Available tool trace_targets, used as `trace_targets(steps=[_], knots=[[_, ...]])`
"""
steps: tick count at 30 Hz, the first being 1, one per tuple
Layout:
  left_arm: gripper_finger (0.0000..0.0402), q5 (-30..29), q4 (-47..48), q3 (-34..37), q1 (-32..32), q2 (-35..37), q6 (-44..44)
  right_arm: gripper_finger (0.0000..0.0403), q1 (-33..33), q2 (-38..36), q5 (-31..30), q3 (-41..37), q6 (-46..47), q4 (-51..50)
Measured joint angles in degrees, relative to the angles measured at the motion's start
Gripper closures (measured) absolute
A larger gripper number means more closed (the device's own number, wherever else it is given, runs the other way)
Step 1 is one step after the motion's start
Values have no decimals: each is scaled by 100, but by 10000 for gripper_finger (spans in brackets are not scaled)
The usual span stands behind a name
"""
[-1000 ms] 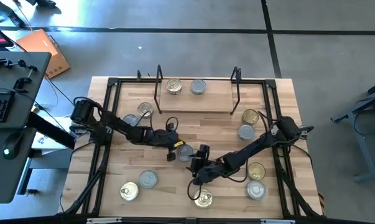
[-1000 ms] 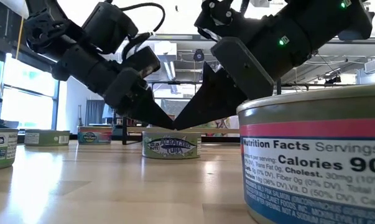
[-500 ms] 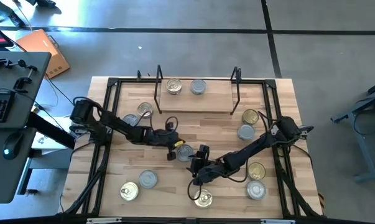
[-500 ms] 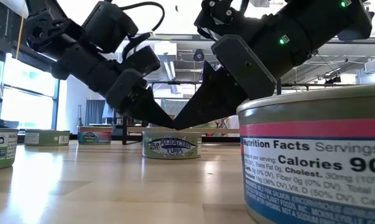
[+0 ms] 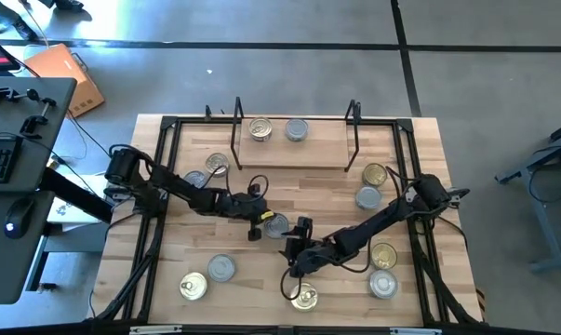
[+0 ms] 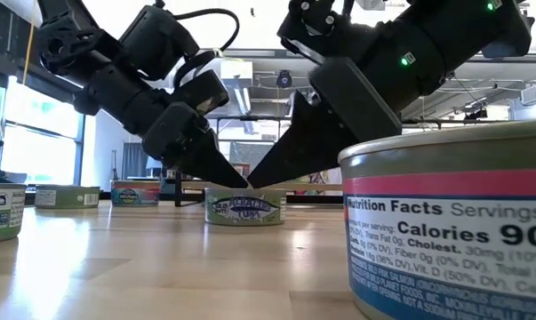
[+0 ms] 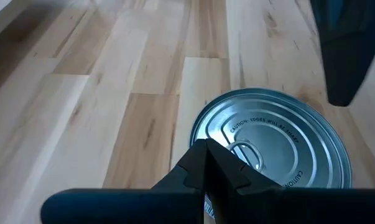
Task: Stack canned seafood by type on shelf
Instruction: Put the green tuna can on the shelf
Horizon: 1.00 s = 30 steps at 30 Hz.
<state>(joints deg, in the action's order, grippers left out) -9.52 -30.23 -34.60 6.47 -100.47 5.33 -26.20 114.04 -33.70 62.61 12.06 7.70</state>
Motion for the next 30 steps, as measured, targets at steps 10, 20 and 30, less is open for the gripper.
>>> trace_targets(steps=[10, 20, 30], knots=[[402, 332, 88, -16, -243, -177, 69, 153, 147, 0, -16, 0, -2384, -157], [402, 769, -318, -30, -445, -540, 199, 153, 306, 0, -16, 0, -3187, -427], [402, 945, -348, -19, -500, -549, 211, 153, 302, 0, -16, 0, -3013, -535]])
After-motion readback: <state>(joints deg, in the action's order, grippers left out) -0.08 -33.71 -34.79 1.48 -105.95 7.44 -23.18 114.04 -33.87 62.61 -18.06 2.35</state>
